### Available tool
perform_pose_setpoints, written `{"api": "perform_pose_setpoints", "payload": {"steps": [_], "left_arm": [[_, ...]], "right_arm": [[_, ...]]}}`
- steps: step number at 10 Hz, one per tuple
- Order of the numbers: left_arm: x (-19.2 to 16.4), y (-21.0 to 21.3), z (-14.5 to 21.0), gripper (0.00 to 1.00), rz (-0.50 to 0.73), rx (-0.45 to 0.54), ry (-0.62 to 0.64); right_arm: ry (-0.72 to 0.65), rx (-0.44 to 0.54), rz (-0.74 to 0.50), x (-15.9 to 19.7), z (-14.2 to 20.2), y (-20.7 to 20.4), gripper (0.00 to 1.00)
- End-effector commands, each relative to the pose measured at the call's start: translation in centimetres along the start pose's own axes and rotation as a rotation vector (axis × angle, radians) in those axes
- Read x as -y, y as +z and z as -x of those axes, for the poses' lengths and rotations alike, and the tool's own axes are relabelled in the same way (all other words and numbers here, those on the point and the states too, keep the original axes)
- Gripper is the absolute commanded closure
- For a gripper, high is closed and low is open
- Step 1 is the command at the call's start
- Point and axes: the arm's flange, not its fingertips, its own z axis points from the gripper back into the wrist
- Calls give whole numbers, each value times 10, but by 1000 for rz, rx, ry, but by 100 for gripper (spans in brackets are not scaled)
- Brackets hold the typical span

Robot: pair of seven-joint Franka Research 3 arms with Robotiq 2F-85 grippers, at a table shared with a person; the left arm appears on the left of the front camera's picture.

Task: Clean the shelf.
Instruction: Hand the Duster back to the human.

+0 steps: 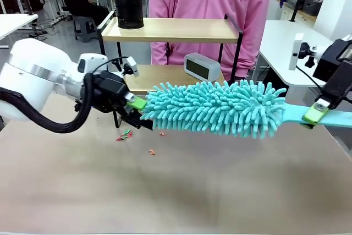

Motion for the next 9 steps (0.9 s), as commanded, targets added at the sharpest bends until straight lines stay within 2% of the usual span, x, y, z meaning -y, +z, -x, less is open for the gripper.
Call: {"api": "perform_pose_setpoints", "payload": {"steps": [1,2,4,7,9], "left_arm": [[-4,-15,-17,0,21,26,23],[-3,-20,-20,0,38,28,18],[2,-26,-24,0,104,-40,16],[7,-43,-22,0,162,-195,18],[11,-68,-25,0,140,-251,6]], "right_arm": [[37,-66,-7,4,1,-5,100],[31,-86,-14,6,1,-7,100],[16,-182,-40,10,4,-8,100],[31,-193,-48,9,6,-6,100],[33,-199,-58,10,6,-7,100]]}}
